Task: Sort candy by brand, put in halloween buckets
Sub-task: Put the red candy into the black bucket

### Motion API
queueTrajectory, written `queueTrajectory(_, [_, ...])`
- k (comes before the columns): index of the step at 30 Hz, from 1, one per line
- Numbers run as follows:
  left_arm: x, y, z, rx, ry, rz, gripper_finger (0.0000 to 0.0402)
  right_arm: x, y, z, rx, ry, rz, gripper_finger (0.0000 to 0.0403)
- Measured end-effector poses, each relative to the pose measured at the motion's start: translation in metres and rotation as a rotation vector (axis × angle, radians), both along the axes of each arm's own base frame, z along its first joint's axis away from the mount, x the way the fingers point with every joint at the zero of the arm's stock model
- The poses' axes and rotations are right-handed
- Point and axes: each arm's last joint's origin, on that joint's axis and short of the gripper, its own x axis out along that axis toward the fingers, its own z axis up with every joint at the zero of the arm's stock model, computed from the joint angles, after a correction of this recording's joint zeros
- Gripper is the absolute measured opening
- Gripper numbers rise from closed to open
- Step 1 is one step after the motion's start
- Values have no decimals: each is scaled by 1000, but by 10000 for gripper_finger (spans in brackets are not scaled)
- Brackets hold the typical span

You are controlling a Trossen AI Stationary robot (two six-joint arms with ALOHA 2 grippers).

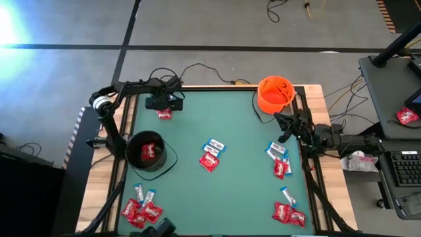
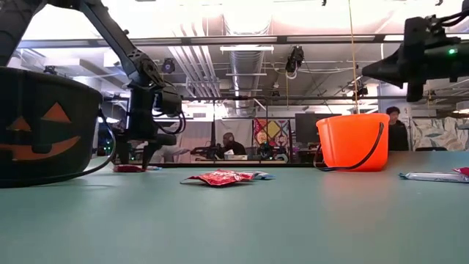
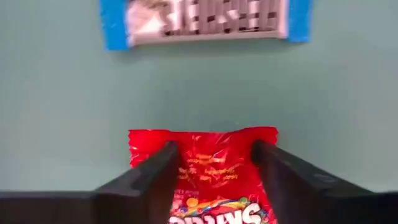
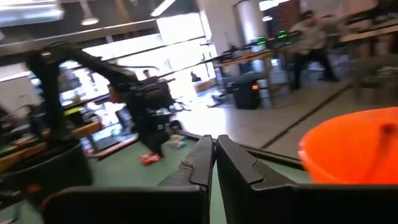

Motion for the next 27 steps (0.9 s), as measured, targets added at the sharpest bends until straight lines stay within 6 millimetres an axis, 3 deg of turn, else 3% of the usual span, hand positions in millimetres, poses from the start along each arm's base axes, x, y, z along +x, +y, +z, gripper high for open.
queueTrajectory(7, [8,8,0,81,-79,-28,20,-2,-3,0,16,0,-126,13])
queueTrajectory(12, [19,1,12,112,-139,-62,22,-2,-3,1,17,-15,-119,13])
queueTrajectory(15, [32,-11,37,161,-209,-114,11,-3,-3,4,18,-52,-117,13])
queueTrajectory(18, [45,-33,68,226,-290,-184,3,-3,-2,10,11,-112,-69,13])
queueTrajectory(22, [61,-76,108,292,-413,-325,0,0,4,14,-60,-131,159,13])
queueTrajectory(27, [63,-137,152,383,-526,-511,0,8,13,5,-63,33,495,13])
